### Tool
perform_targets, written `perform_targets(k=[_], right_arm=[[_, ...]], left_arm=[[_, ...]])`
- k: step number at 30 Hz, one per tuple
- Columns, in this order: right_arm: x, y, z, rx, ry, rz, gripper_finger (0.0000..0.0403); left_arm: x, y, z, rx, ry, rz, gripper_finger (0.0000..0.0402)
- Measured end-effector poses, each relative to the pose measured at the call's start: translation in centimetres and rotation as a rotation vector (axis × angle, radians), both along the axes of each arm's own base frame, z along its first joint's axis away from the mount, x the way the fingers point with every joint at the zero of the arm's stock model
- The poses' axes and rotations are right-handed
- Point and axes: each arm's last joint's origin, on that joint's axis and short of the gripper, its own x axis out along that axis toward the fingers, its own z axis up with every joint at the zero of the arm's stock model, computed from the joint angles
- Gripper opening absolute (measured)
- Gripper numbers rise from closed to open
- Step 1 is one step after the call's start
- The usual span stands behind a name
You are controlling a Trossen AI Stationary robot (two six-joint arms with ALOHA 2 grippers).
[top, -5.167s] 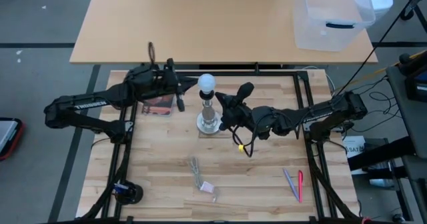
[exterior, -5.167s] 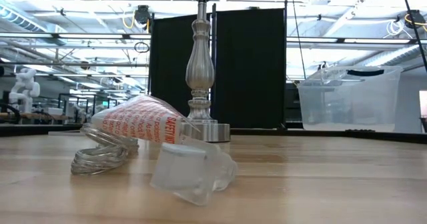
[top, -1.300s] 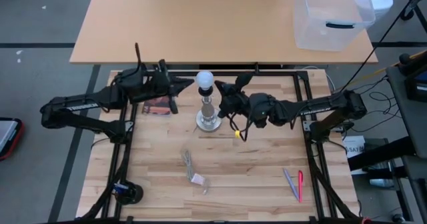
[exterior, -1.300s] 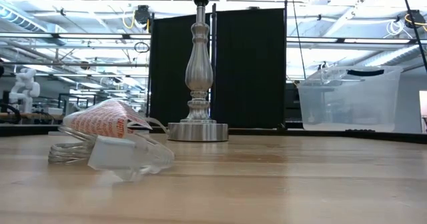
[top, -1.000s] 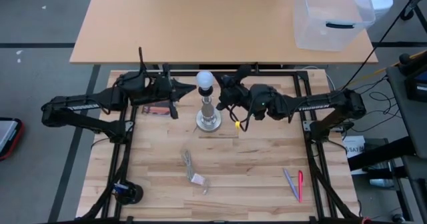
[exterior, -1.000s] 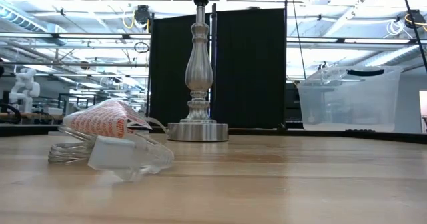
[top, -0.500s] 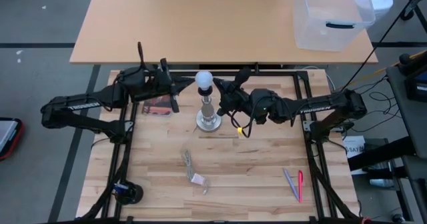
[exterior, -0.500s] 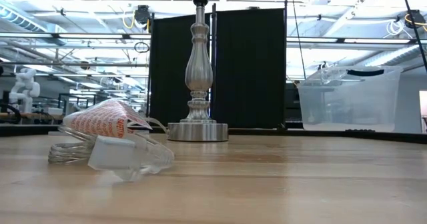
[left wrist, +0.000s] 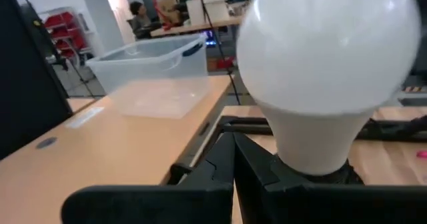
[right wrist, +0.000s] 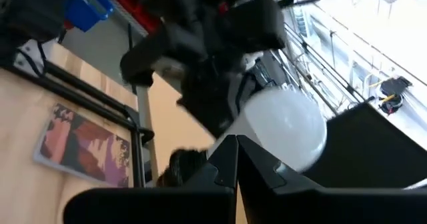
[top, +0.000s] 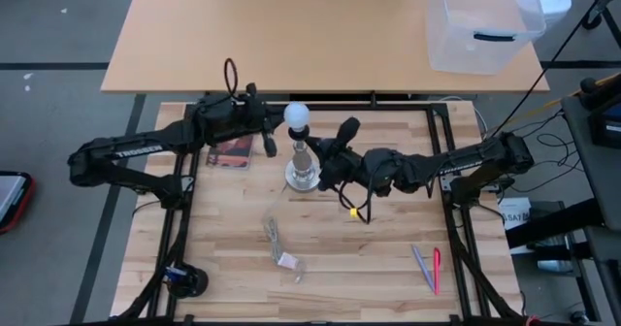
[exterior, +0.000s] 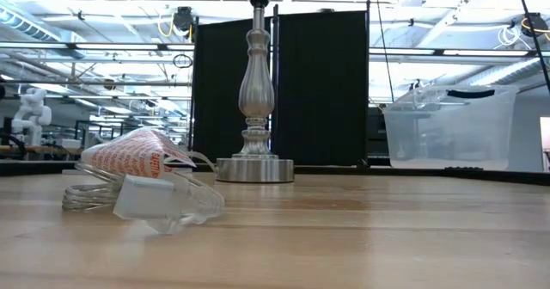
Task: Screw lightbulb
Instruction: Insert the lightbulb into the silver lamp
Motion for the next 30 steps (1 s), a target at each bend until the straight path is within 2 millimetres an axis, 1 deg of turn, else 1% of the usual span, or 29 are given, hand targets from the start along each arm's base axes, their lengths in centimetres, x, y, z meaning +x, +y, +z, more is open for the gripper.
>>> perform_targets(k=[4,8,15,19,24,30], right_arm=[[-0.1,-0.3,-0.5,0.014,0.044,-0.064,0.0000],[0.0,-1.4,-0.6,0.020,0.045,-0.111,0.0000],[0.1,-3.7,-0.3,0.033,0.005,-0.176,0.0000],[0.1,-4.7,-0.1,0.031,-0.009,-0.192,0.0000],[0.2,-4.9,0.5,0.002,-0.054,-0.129,0.0000],[0.2,-4.8,0.7,-0.011,-0.061,-0.127,0.0000]], left_arm=[[-1.6,-0.7,1.5,0.017,-0.068,-0.008,0.0002],[-2.4,-1.8,2.4,0.030,-0.115,-0.065,0.0002],[-2.2,-3.8,2.5,0.055,-0.109,-0.158,0.0002],[-2.1,-4.6,2.5,0.070,-0.105,-0.188,0.0002],[-1.9,-4.8,2.4,0.079,-0.096,-0.195,0.0002],[-1.8,-4.6,2.2,0.080,-0.083,-0.184,0.0002]])
